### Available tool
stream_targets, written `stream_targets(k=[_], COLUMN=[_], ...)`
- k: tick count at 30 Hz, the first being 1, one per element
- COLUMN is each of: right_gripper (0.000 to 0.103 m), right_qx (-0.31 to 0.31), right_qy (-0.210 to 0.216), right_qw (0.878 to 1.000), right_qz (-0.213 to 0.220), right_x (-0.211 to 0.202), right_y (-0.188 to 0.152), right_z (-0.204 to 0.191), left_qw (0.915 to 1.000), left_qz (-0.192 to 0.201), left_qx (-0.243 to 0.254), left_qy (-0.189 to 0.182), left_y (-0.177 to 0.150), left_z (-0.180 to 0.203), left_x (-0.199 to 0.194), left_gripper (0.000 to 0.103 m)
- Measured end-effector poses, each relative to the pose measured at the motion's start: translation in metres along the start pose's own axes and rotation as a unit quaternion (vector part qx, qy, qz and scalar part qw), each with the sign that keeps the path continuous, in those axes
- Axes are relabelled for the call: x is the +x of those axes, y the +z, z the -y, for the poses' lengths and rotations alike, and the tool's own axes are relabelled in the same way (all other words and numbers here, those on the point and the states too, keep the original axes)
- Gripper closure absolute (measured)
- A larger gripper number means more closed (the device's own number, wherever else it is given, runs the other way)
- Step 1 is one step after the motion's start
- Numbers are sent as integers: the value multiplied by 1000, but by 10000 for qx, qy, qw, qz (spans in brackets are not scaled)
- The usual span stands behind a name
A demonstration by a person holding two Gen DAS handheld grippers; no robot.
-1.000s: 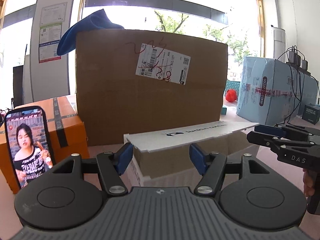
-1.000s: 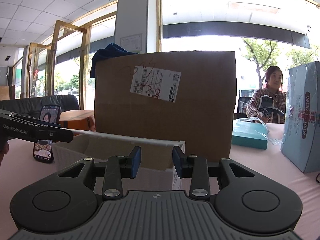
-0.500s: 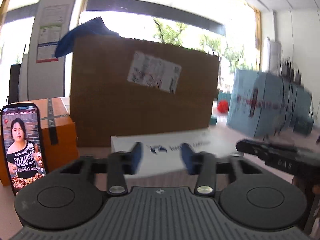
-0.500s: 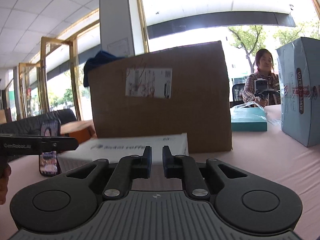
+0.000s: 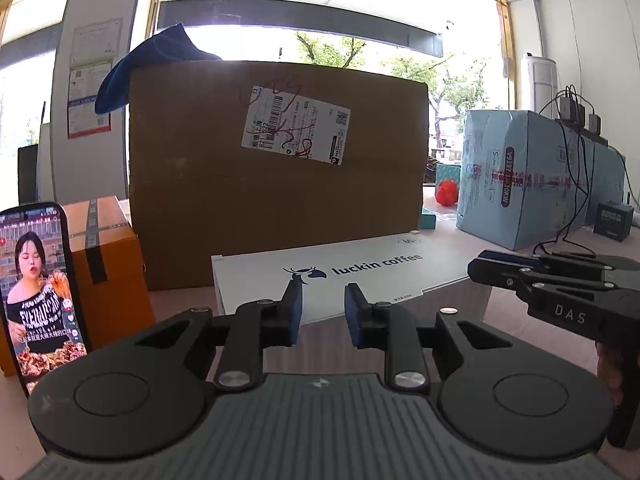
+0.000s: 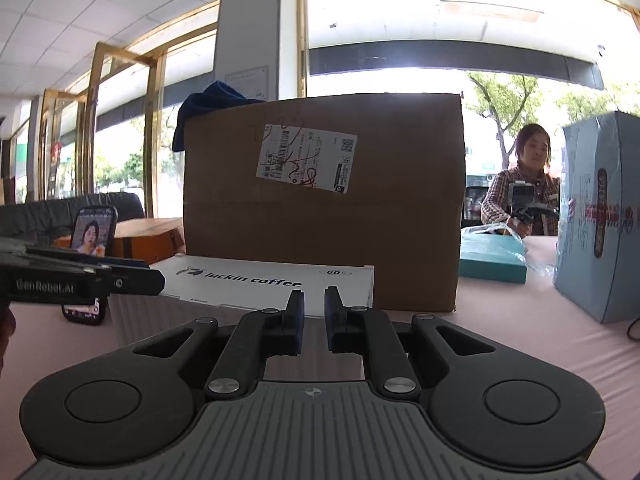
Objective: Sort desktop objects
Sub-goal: 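Close the left gripper on the closed white box while the right gripper grips it, then lift the white box with both grippers and carry it beside the orange box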
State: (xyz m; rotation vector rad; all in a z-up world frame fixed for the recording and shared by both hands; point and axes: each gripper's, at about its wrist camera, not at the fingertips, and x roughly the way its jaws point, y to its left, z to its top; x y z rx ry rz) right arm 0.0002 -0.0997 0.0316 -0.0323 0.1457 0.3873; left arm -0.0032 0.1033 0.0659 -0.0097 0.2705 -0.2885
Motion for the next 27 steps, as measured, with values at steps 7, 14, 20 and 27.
stream_targets(k=[7,14,20,27], right_gripper=[0,0,0,0], right_qx=[1464,3586,4118,4079], right_qy=[516,795,953,1188], right_qw=[9878,9282,8938,8802], right_qz=[145,-585,-1497,-2115], right_x=[-3,33,71,100], right_y=[18,24,15,-8], right_z=[41,97,111,113], left_qw=[9973,9909,9722,9562], left_qz=[291,-668,-1502,-1812], left_qx=[-334,-1143,-1796,-2272], left_qy=[583,252,42,-366], left_y=[16,42,46,29], left_z=[-5,-32,-54,-72], left_x=[-8,27,66,88], left_gripper=[1,0,0,0])
